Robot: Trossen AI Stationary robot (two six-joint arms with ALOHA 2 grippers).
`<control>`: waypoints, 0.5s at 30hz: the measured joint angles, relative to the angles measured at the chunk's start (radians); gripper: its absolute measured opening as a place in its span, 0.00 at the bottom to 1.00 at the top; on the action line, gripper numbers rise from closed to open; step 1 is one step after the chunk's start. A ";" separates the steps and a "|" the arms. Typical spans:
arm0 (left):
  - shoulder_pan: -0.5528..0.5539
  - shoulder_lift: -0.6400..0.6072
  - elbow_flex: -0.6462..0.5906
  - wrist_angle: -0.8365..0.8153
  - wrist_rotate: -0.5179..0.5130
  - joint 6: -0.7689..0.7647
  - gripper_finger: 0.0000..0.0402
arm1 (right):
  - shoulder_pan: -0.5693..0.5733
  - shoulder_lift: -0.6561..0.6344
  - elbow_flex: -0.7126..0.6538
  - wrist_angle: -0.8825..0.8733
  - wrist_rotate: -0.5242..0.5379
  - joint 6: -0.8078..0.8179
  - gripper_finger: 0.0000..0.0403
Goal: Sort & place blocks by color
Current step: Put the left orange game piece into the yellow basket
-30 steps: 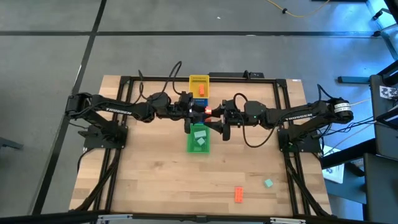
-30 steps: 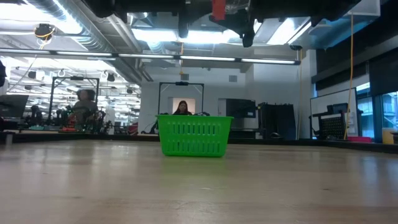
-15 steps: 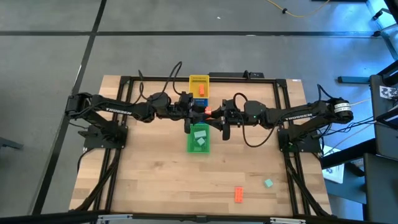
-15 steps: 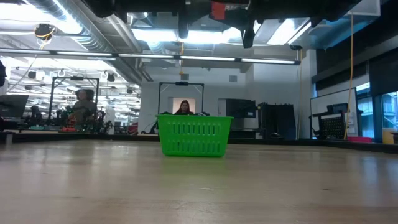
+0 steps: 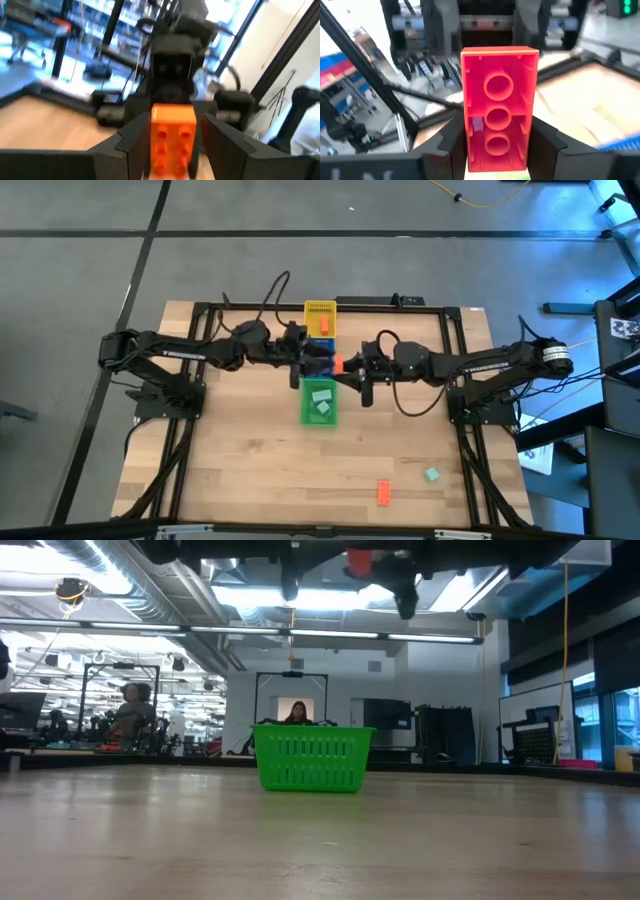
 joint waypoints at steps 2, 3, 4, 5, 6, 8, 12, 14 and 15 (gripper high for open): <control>0.019 -0.038 0.000 -0.087 0.022 0.000 0.42 | 0.000 -0.031 -0.001 -0.071 0.002 -0.007 0.37; 0.026 -0.057 0.000 -0.119 0.026 0.004 0.42 | 0.000 -0.049 -0.001 -0.107 0.008 -0.020 0.37; 0.032 -0.078 0.000 -0.159 0.028 0.014 0.42 | 0.000 -0.067 -0.001 -0.145 0.014 -0.025 0.37; 0.036 -0.100 0.000 -0.204 0.028 0.031 0.42 | 0.000 -0.084 -0.001 -0.171 0.027 -0.029 0.37; 0.038 -0.123 0.000 -0.247 0.027 0.052 0.42 | 0.000 -0.101 -0.001 -0.194 0.033 -0.029 0.37; 0.036 -0.163 0.000 -0.295 0.025 0.086 0.42 | 0.000 -0.136 -0.006 -0.228 0.034 -0.034 0.36; 0.018 -0.227 0.000 -0.369 0.006 0.123 0.42 | 0.000 -0.202 -0.043 -0.234 0.036 -0.044 0.36; -0.001 -0.254 -0.011 -0.376 -0.025 0.132 0.42 | 0.000 -0.233 -0.065 -0.234 0.037 -0.041 0.36; -0.011 -0.267 -0.029 -0.366 -0.044 0.133 0.42 | 0.000 -0.247 -0.077 -0.233 0.038 -0.030 0.36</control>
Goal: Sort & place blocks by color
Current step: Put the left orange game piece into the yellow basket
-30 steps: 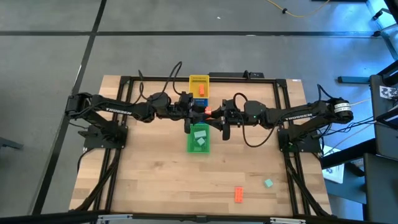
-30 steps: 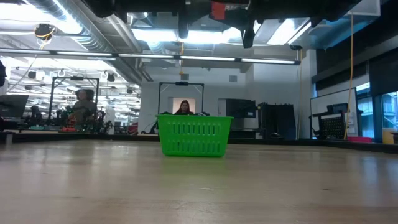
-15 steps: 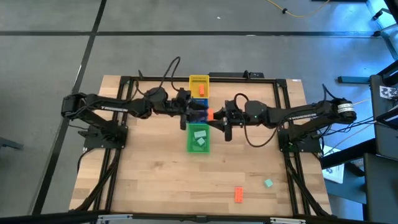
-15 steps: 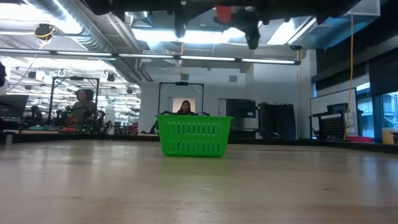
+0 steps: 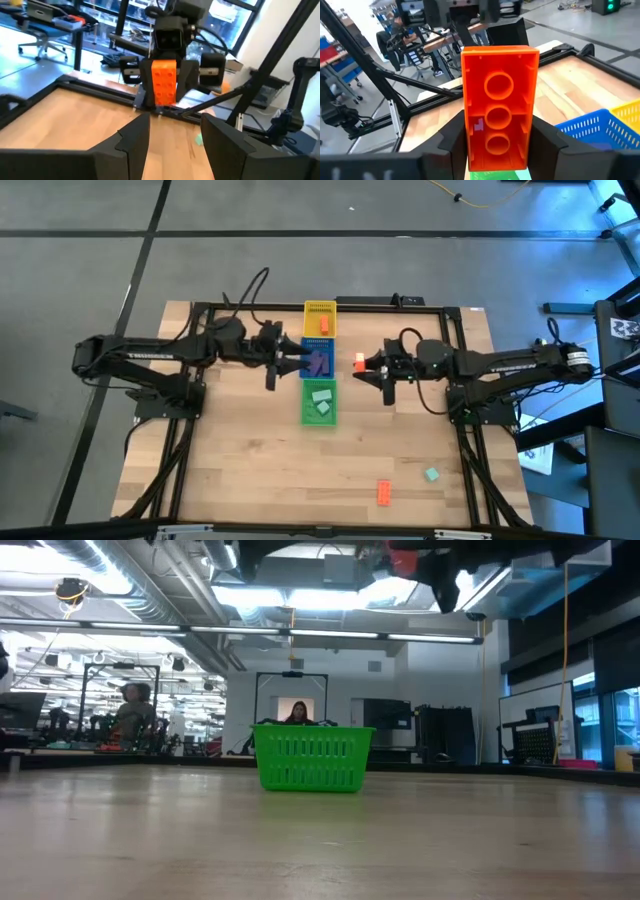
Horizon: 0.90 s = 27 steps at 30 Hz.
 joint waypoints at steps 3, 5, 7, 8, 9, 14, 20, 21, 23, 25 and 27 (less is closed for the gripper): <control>-0.037 -0.046 -0.092 0.059 -0.082 -0.013 0.41 | 0.003 -0.036 -0.043 -0.001 0.024 0.032 0.37; -0.065 -0.075 -0.170 0.144 -0.153 -0.055 0.41 | 0.009 -0.054 -0.070 0.019 0.043 0.049 0.36; -0.089 -0.103 -0.240 0.225 -0.202 -0.094 0.41 | 0.010 -0.063 -0.091 0.049 0.051 0.066 0.36; -0.099 -0.117 -0.268 0.261 -0.218 -0.107 0.41 | 0.010 -0.063 -0.094 0.058 0.052 0.072 0.36; -0.107 -0.127 -0.287 0.282 -0.237 -0.111 0.41 | 0.010 -0.061 -0.094 0.057 0.052 0.081 0.36; -0.133 -0.154 -0.316 0.292 -0.304 -0.114 0.41 | 0.009 -0.039 -0.087 0.083 0.057 0.070 0.36; -0.133 -0.154 -0.314 0.311 -0.304 -0.114 0.41 | -0.052 0.045 0.001 0.056 0.133 0.035 0.36; -0.133 -0.154 -0.314 0.313 -0.304 -0.114 0.41 | -0.075 0.072 0.040 0.030 0.132 0.026 0.36; -0.133 -0.153 -0.314 0.311 -0.304 -0.114 0.41 | -0.122 0.137 0.125 -0.031 0.132 0.006 0.36; -0.133 -0.153 -0.314 0.312 -0.304 -0.114 0.41 | -0.177 0.212 0.203 -0.099 0.132 -0.010 0.36; -0.133 -0.153 -0.314 0.311 -0.304 -0.113 0.41 | -0.233 0.293 0.278 -0.137 0.133 -0.012 0.36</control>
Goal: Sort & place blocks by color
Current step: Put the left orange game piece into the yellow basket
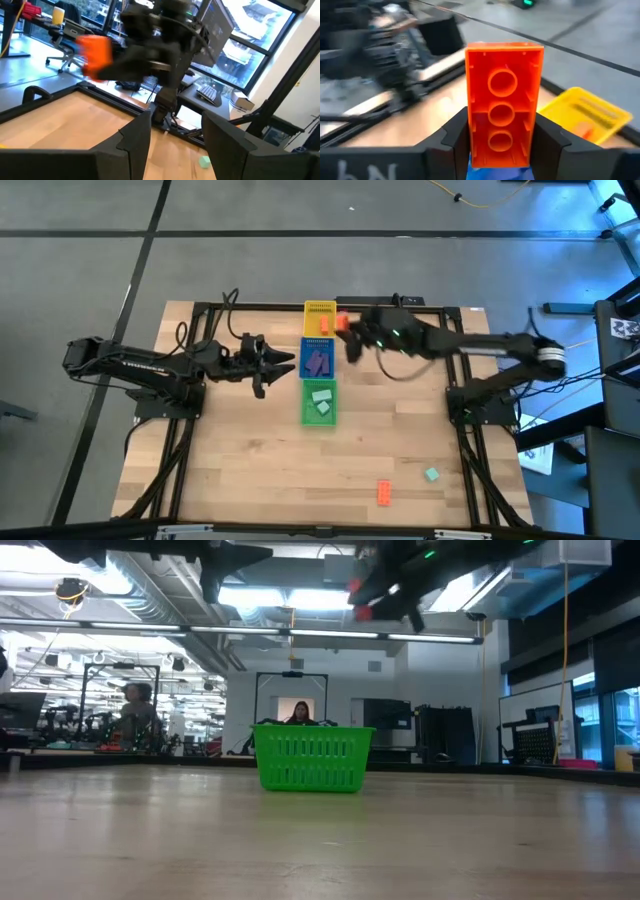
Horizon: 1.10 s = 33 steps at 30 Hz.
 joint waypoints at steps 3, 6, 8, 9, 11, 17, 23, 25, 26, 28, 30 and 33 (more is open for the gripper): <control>0.000 0.000 0.000 0.000 0.000 0.000 0.41 | -0.068 0.121 0.099 -0.024 0.001 0.037 0.36; 0.000 0.000 0.000 -0.001 0.000 0.000 0.41 | -0.112 0.246 0.167 -0.032 0.002 0.093 0.36; 0.000 0.000 0.000 -0.001 0.000 0.000 0.41 | -0.135 0.326 0.206 -0.034 0.001 0.159 0.36; 0.000 0.000 0.000 -0.001 0.000 0.000 0.41 | -0.144 0.363 0.222 -0.033 0.000 0.196 0.36; 0.000 0.000 0.000 -0.001 0.000 0.000 0.41 | -0.162 0.431 0.244 -0.033 -0.002 0.264 0.36; 0.000 0.000 0.000 -0.002 0.000 0.008 0.41 | -0.203 0.569 0.262 -0.037 -0.001 0.408 0.36; 0.000 0.000 0.000 -0.001 0.000 0.007 0.41 | -0.218 0.603 0.263 -0.046 -0.001 0.440 0.36; 0.000 0.000 0.000 0.000 0.000 0.006 0.41 | -0.218 0.605 0.263 -0.048 -0.002 0.440 0.36; 0.000 0.000 0.000 0.002 0.000 0.006 0.41 | -0.218 0.605 0.263 -0.048 -0.002 0.440 0.36; 0.000 0.001 0.000 0.009 0.000 0.006 0.41 | -0.218 0.605 0.263 -0.047 -0.008 0.439 0.36; 0.000 0.001 0.000 0.018 0.000 0.006 0.41 | -0.218 0.605 0.263 -0.049 -0.024 0.439 0.36; 0.000 0.001 0.000 0.031 0.000 0.004 0.41 | -0.218 0.605 0.263 -0.057 -0.029 0.441 0.36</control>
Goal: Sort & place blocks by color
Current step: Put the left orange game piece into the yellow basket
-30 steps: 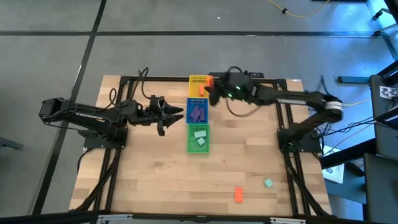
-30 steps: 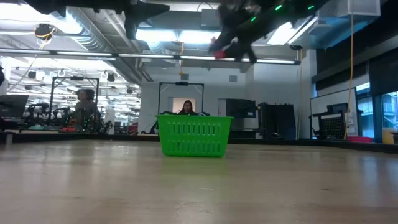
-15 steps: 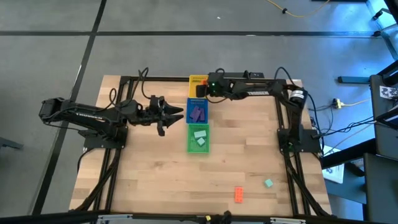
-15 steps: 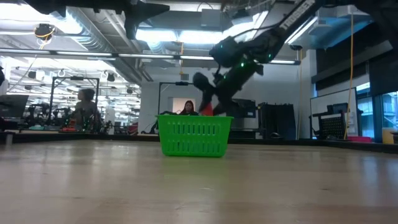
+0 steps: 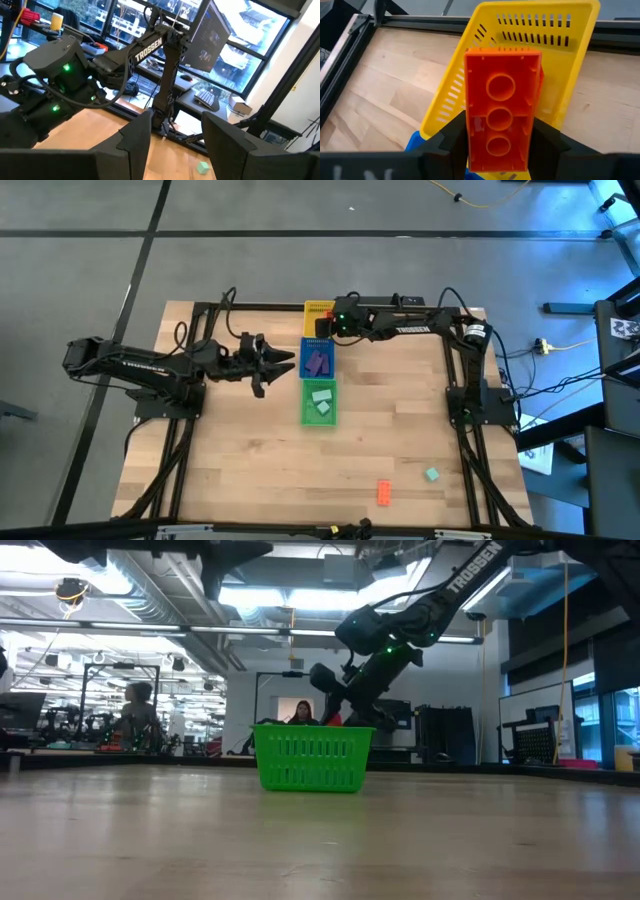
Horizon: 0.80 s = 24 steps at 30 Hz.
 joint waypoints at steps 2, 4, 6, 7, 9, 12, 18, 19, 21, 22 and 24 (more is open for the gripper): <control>0.000 0.000 0.000 0.010 0.000 -0.005 0.41 | -0.001 0.000 0.000 -0.003 0.000 -0.001 0.36; 0.000 0.000 0.000 0.013 0.000 -0.006 0.41 | -0.004 0.000 0.000 -0.002 -0.001 0.000 0.36; 0.000 0.000 0.000 0.016 0.000 -0.006 0.41 | -0.007 0.000 0.000 -0.003 -0.006 0.005 0.37; 0.000 0.000 0.000 0.020 0.000 -0.006 0.41 | -0.007 0.000 0.000 -0.003 -0.006 0.007 0.37; 0.000 0.000 0.000 0.029 0.000 -0.006 0.41 | -0.009 0.000 0.000 0.003 0.007 0.007 0.37; 0.000 0.000 0.000 0.030 0.000 -0.006 0.41 | -0.019 0.000 0.000 0.003 -0.003 0.050 0.37; 0.000 0.000 0.000 0.029 0.000 -0.005 0.41 | -0.023 0.001 0.000 0.007 0.000 0.074 0.37; 0.000 0.000 0.000 0.029 0.000 -0.005 0.41 | -0.023 0.001 0.000 0.006 -0.002 0.074 0.37; 0.000 0.000 0.000 0.029 0.000 -0.006 0.41 | -0.023 0.001 0.000 0.006 -0.002 0.074 0.38; 0.000 0.000 0.000 0.029 0.000 -0.006 0.41 | -0.023 0.001 0.000 0.006 -0.002 0.073 0.39; 0.000 0.000 0.000 0.029 0.000 -0.006 0.41 | -0.022 0.001 0.000 0.009 -0.002 0.070 0.39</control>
